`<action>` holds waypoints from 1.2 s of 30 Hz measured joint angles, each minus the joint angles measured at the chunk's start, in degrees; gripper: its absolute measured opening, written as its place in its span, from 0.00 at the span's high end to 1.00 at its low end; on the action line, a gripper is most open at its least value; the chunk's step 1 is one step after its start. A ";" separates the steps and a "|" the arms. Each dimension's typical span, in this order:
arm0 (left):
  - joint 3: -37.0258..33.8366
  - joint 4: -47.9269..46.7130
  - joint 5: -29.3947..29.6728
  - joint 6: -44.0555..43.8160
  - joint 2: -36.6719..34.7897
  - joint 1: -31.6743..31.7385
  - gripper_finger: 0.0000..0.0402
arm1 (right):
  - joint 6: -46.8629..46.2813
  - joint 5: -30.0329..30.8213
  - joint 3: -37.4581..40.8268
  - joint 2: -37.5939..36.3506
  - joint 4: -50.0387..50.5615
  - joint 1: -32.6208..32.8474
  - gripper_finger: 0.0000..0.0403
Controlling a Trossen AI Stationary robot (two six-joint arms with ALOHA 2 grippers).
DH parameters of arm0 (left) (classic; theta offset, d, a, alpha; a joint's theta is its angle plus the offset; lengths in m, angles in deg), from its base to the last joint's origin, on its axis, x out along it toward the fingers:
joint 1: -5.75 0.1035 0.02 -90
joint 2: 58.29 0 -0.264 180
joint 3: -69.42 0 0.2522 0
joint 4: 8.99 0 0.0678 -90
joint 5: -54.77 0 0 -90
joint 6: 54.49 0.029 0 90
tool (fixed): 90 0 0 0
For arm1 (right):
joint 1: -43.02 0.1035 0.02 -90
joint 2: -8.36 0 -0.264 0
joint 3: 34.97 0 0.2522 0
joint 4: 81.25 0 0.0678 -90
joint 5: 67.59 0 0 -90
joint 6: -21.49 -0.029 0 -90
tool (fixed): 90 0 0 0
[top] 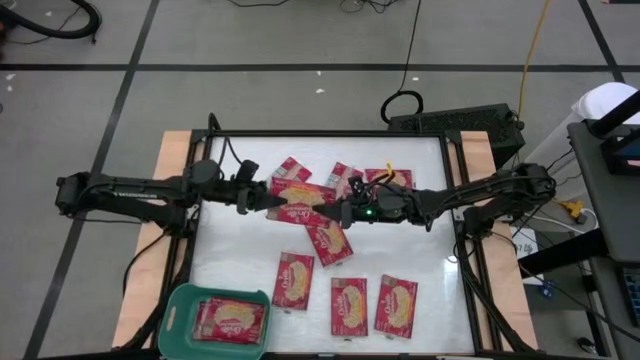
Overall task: Sort popcorn bags into baskets
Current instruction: Put the red popcorn bag into the green bin
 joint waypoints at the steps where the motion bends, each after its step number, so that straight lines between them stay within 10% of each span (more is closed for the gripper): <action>1: 0.00 -0.06 0.18 -0.01 -0.04 0.07 0.88 | 0.12 0.00 0.00 0.00 0.02 0.00 0.94; 11: 0.00 -1.86 -0.51 -6.11 -1.26 -0.38 0.92 | 2.22 -0.26 -0.07 0.00 0.57 0.00 0.86; 22: 0.02 -23.74 1.93 -9.77 -16.05 -4.23 0.94 | 0.47 -3.21 0.00 0.09 5.16 -0.01 0.63; 36: 0.09 -44.65 7.28 -23.23 -32.57 -26.98 0.95 | 1.17 -7.76 0.00 0.09 4.79 0.07 0.60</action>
